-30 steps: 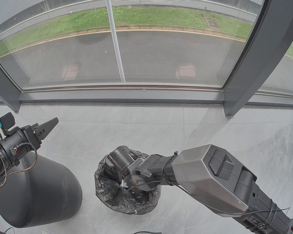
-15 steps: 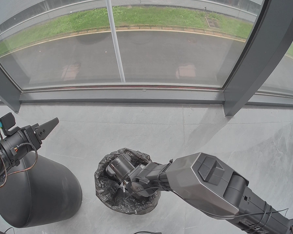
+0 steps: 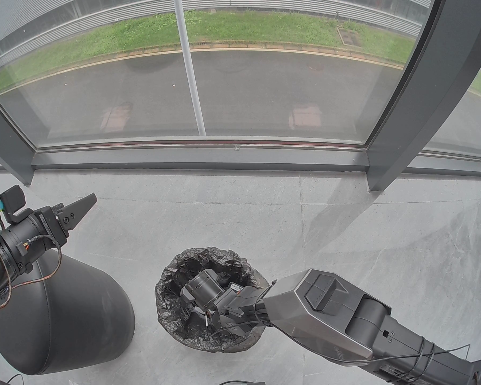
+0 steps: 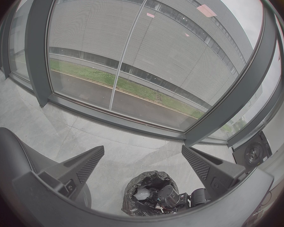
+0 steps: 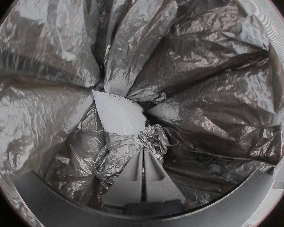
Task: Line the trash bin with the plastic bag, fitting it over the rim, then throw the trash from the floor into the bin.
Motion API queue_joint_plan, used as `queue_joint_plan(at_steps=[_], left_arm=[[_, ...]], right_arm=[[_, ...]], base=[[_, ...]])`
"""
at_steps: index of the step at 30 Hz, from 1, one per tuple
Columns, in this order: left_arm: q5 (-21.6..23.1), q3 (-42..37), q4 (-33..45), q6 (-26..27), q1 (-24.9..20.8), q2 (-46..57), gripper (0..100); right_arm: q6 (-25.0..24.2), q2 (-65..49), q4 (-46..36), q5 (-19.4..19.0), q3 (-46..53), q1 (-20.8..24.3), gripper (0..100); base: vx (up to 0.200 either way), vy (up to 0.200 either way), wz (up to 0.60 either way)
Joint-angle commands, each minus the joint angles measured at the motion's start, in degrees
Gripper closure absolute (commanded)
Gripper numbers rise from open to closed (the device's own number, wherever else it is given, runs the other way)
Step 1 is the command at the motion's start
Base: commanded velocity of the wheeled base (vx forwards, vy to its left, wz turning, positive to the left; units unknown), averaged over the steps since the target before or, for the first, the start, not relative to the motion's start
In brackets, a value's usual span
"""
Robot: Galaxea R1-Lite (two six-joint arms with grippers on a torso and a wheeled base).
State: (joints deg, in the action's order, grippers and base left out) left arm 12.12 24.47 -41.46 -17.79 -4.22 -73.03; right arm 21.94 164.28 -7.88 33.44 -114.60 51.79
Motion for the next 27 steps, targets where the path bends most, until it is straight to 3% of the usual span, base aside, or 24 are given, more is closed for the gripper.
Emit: queue_joint_plan(at_steps=[1, 20, 27], left_arm=[[-0.08, -0.03, -0.02, -0.06, 0.0, 0.0, 0], [0.01, 0.05, -0.02, -0.23, 0.0, 1.05, 0], [0.01, -0.03, -0.02, -0.23, -0.18, 1.4, 0]], right_arm=[[0.03, 1.48, 0.05, -0.04, 0.01, 0.07, 100], [0.29, -6.34, 0.49, 0.22, 0.01, 1.83, 100], [0.29, -12.41, -3.29, 0.22, 0.01, 3.15, 100]], base=[[0.0, 0.0, 0.0], [0.0, 0.0, 0.0], [0.0, 0.0, 0.0]])
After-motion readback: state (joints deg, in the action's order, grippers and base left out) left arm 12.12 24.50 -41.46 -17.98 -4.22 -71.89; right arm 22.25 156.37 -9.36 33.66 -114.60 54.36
